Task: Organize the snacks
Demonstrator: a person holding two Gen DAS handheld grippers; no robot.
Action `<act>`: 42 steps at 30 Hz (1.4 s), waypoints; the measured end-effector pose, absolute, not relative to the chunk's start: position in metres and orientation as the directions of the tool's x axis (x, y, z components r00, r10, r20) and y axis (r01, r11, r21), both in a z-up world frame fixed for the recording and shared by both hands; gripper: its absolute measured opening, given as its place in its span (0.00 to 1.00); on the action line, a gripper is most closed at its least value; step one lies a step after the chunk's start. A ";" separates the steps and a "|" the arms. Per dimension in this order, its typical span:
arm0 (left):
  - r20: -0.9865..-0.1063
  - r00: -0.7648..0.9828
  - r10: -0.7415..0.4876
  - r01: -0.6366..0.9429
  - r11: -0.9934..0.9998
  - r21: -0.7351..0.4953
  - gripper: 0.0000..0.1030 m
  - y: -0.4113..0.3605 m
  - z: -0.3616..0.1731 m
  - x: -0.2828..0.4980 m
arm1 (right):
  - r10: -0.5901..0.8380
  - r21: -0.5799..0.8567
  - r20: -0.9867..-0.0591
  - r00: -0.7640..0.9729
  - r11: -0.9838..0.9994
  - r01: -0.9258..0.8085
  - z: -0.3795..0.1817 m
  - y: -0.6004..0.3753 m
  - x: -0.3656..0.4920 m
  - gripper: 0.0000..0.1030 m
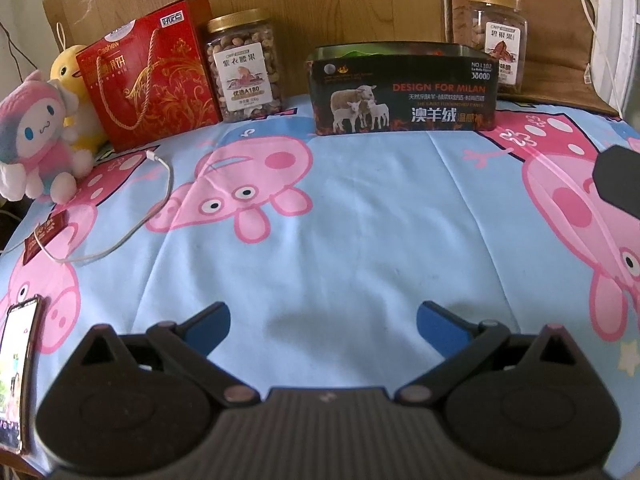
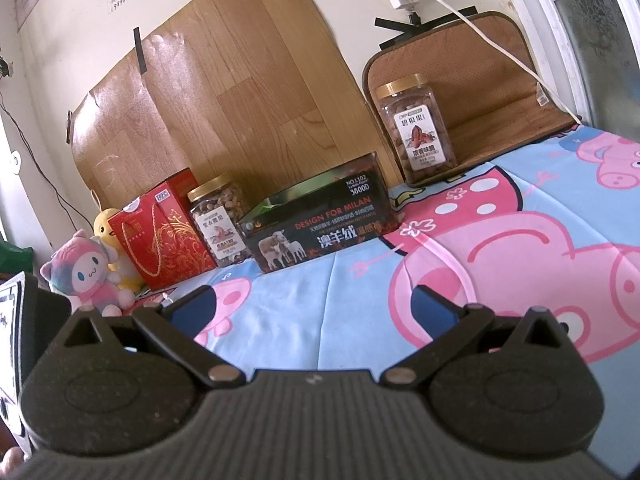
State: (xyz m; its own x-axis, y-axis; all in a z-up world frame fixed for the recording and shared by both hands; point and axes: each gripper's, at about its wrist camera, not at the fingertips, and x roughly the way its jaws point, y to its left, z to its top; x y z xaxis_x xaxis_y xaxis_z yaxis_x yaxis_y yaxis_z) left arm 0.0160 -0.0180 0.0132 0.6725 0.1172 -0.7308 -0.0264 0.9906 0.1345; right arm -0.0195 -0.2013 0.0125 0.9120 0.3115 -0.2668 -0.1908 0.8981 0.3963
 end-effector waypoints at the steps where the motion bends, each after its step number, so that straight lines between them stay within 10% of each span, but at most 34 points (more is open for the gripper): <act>1: -0.731 0.672 0.117 -0.027 0.991 0.134 1.00 -0.018 0.013 0.016 | 0.311 0.396 -0.267 0.912 0.898 -0.191 0.013 -0.201 -0.019 1.00; 42: -0.720 0.688 0.088 -0.010 0.994 0.112 1.00 -0.016 0.014 0.018 | 0.298 0.391 -0.266 0.917 0.903 -0.181 0.010 -0.201 -0.021 1.00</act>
